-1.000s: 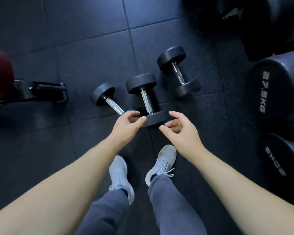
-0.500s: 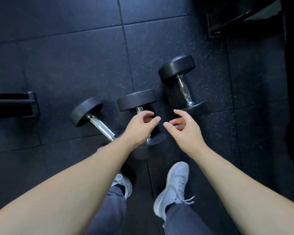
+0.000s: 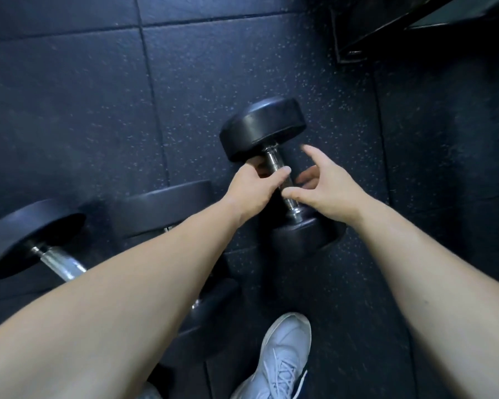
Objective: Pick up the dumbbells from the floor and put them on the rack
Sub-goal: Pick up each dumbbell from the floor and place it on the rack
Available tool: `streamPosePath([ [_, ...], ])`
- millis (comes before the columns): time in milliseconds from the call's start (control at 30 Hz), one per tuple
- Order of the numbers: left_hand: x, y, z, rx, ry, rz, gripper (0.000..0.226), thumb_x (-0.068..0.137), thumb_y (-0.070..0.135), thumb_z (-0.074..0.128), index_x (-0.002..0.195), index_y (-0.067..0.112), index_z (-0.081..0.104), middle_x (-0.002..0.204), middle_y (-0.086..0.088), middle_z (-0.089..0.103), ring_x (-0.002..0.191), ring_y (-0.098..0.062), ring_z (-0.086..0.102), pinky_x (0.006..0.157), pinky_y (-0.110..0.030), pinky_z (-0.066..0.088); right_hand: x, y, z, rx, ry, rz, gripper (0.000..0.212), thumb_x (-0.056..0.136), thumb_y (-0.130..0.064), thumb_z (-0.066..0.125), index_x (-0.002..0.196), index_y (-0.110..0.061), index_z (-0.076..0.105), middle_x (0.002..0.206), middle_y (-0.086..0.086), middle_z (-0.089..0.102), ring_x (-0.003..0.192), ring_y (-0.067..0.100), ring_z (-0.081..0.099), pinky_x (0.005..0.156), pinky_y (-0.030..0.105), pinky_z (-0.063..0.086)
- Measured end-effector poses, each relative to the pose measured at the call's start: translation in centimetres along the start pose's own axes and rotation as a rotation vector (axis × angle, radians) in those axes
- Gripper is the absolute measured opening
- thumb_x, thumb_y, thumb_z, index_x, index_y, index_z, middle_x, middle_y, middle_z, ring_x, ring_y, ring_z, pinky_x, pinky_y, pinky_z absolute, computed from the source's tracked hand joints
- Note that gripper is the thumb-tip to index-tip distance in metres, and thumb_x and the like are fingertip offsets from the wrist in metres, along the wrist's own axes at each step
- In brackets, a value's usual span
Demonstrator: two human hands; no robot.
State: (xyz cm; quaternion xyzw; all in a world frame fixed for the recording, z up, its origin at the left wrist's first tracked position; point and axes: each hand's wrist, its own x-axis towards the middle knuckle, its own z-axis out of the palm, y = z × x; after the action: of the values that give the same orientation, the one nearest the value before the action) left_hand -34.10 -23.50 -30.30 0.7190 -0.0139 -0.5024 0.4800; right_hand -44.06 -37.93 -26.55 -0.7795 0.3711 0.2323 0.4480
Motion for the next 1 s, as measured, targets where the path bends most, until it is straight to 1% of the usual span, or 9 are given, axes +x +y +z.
streamPosePath([
  [100, 1.8, -0.9, 0.3, -0.114, 0.018, 0.029, 0.046, 0.081, 0.042, 0.078, 0.119, 0.016, 0.074, 0.116, -0.002, 0.08, 0.112, -0.019, 0.075, 0.107, -0.045, 0.056, 2.1, 0.6, 0.4, -0.05, -0.06, -0.037, 0.102, 0.076, -0.045, 0.088, 0.159, -0.036, 0.029, 0.11, 0.002, 0.069, 0.094, 0.016, 0.07, 0.098, 0.035, 0.055],
  [233, 2.7, -1.4, 0.6, -0.22, 0.015, 0.057, 0.029, 0.095, 0.019, 0.075, 0.12, 0.005, 0.072, 0.117, -0.012, 0.079, 0.111, -0.027, 0.076, 0.104, -0.043, 0.058, 3.0, 0.9, 0.4, -0.105, -0.164, -0.011, 0.096, 0.073, -0.054, 0.084, 0.154, -0.039, 0.036, 0.112, 0.007, 0.073, 0.101, 0.021, 0.072, 0.102, 0.038, 0.054],
  [300, 2.9, -1.6, 0.8, -0.245, 0.037, 0.044, 0.027, 0.096, 0.016, 0.074, 0.117, 0.0, 0.071, 0.116, -0.017, 0.078, 0.107, -0.028, 0.076, 0.101, -0.043, 0.06, 3.0, 0.5, 0.3, -0.124, -0.243, -0.017, 0.074, 0.078, -0.047, 0.084, 0.142, -0.028, 0.052, 0.103, 0.011, 0.078, 0.095, 0.024, 0.076, 0.093, 0.036, 0.059],
  [367, 3.1, -2.0, 1.0, -0.286, 0.047, 0.04, 0.025, 0.095, 0.015, 0.075, 0.114, 0.001, 0.071, 0.111, -0.016, 0.079, 0.101, -0.026, 0.077, 0.099, -0.043, 0.061, 3.2, 0.2, 0.3, -0.103, -0.278, -0.025, 0.05, 0.084, -0.034, 0.084, 0.126, -0.019, 0.06, 0.087, 0.006, 0.078, 0.078, 0.007, 0.076, 0.073, 0.022, 0.058],
  [433, 3.0, -2.4, 1.3, -0.342, 0.051, 0.039, 0.02, 0.094, 0.014, 0.077, 0.111, 0.007, 0.072, 0.101, -0.006, 0.079, 0.095, -0.022, 0.078, 0.096, -0.041, 0.062, 3.2, -0.2, 0.5, -0.098, -0.265, -0.053, 0.046, 0.085, -0.029, 0.085, 0.12, -0.02, 0.057, 0.074, -0.004, 0.068, 0.057, -0.005, 0.065, 0.057, 0.012, 0.049],
  [567, 2.5, -2.9, 1.9, -0.469, 0.031, 0.054, 0.021, 0.094, 0.008, 0.075, 0.113, 0.004, 0.069, 0.091, -0.003, 0.076, 0.089, -0.026, 0.077, 0.085, -0.039, 0.064, 3.4, 0.5, 0.9, -0.122, -0.233, -0.109, 0.054, 0.081, -0.039, 0.085, 0.123, -0.032, 0.052, 0.088, 0.028, 0.071, 0.07, 0.02, 0.062, 0.075, 0.045, 0.059],
  [633, 2.5, -2.9, 2.0, -0.504, 0.032, 0.059, 0.019, 0.094, 0.006, 0.075, 0.111, 0.002, 0.069, 0.094, -0.009, 0.076, 0.089, -0.031, 0.077, 0.085, -0.043, 0.065, 3.3, 0.7, 1.0, -0.087, -0.241, -0.119, 0.051, 0.082, -0.036, 0.085, 0.122, -0.033, 0.053, 0.097, 0.034, 0.071, 0.071, 0.023, 0.063, 0.076, 0.049, 0.059],
  [833, 2.2, -3.0, 1.9, -0.512, 0.049, 0.054, 0.007, 0.094, 0.001, 0.072, 0.1, 0.002, 0.068, 0.088, -0.012, 0.074, 0.091, -0.038, 0.073, 0.091, -0.056, 0.062, 2.5, 0.4, 1.5, -0.035, -0.211, -0.145, 0.044, 0.087, -0.025, 0.083, 0.119, -0.035, 0.054, 0.075, 0.014, 0.066, 0.06, 0.011, 0.057, 0.053, 0.018, 0.048],
  [1000, 0.1, -3.9, 1.4, -0.458, 0.018, 0.05, 0.019, 0.092, 0.0, 0.074, 0.106, -0.011, 0.067, 0.097, -0.023, 0.072, 0.094, -0.041, 0.072, 0.094, -0.065, 0.059, -0.4, 0.6, 3.3, 0.071, -0.193, -0.096, 0.042, 0.085, -0.022, 0.084, 0.116, -0.037, 0.059, 0.08, 0.03, 0.071, 0.054, 0.012, 0.053, 0.048, 0.018, 0.043],
])
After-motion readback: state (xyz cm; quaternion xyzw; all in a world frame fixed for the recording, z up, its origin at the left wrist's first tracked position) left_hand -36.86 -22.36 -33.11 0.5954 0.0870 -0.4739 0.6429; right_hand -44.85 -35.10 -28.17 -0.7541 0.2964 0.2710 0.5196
